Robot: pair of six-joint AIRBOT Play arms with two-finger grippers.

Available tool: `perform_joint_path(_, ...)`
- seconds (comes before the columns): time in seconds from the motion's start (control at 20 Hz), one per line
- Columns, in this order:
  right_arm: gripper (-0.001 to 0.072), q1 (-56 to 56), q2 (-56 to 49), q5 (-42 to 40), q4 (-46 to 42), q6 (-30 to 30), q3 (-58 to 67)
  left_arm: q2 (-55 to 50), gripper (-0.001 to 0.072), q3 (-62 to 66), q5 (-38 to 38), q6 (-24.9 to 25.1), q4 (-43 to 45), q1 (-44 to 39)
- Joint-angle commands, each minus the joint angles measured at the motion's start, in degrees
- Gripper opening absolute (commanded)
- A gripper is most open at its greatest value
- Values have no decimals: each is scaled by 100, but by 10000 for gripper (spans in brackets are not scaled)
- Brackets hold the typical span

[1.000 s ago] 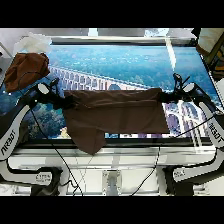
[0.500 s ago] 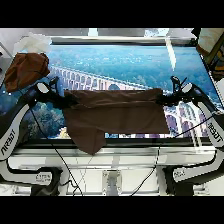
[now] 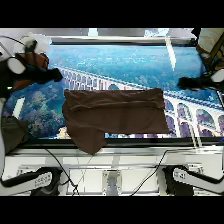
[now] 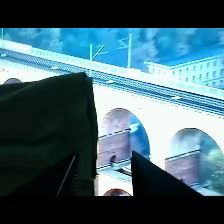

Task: Fold the shirts.

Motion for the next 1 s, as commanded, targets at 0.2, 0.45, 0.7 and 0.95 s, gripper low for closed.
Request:
perform_joint_path(0.2,387,-531,1266,774,4,-39,-1766,2730,606,-3252,-855,-949,472,4)
perform_joint_path(0.45,387,-527,1281,654,601,-197,-2791,3919,607,-5370,-905,-1733,-1449,4)
perform_joint_path(0.7,387,-527,1281,566,581,-282,-3005,3932,606,-6428,-706,-2017,-1996,2)
perform_joint_path(0.95,387,-527,1281,584,601,-284,-3012,3930,532,-6743,-212,-2085,-2210,0)
